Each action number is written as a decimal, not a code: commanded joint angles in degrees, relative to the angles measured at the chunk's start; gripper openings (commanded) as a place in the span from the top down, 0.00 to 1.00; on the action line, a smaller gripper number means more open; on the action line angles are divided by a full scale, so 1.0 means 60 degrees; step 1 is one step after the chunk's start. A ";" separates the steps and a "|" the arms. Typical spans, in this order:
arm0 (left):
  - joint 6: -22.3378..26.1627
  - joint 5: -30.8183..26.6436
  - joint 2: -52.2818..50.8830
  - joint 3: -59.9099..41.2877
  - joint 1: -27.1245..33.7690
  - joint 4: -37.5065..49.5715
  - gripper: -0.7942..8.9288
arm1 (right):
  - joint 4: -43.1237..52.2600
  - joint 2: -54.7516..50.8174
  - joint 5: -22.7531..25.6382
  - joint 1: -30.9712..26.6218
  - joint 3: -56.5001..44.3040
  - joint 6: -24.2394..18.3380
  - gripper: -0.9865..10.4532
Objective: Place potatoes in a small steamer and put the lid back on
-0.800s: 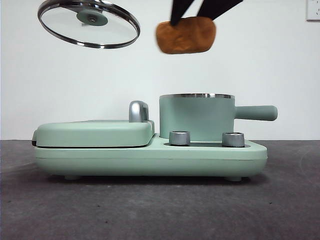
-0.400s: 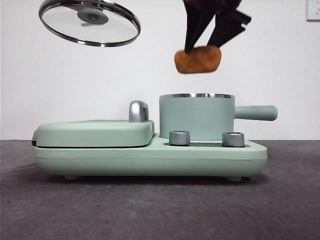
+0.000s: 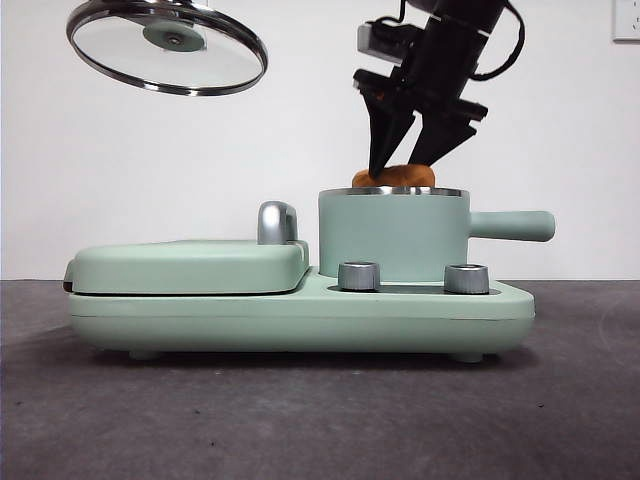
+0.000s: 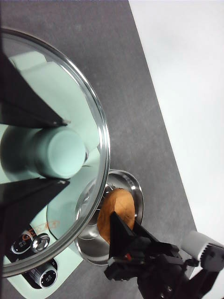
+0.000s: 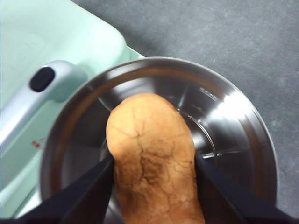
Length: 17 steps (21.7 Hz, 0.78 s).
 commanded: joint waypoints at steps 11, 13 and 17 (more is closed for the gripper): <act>0.0080 0.0029 -0.0044 0.0186 0.0113 0.0313 0.91 | 0.0000 0.0725 0.0248 0.0011 0.0262 -0.0113 0.67; 0.0080 0.0029 -0.0044 0.0186 0.0113 0.0310 0.91 | 0.0044 0.0725 0.0244 0.0011 0.0262 -0.0120 0.66; 0.0073 0.0029 -0.0044 0.0186 0.0113 0.0302 0.91 | 0.0015 0.0725 0.0244 0.0011 0.0262 -0.0117 0.62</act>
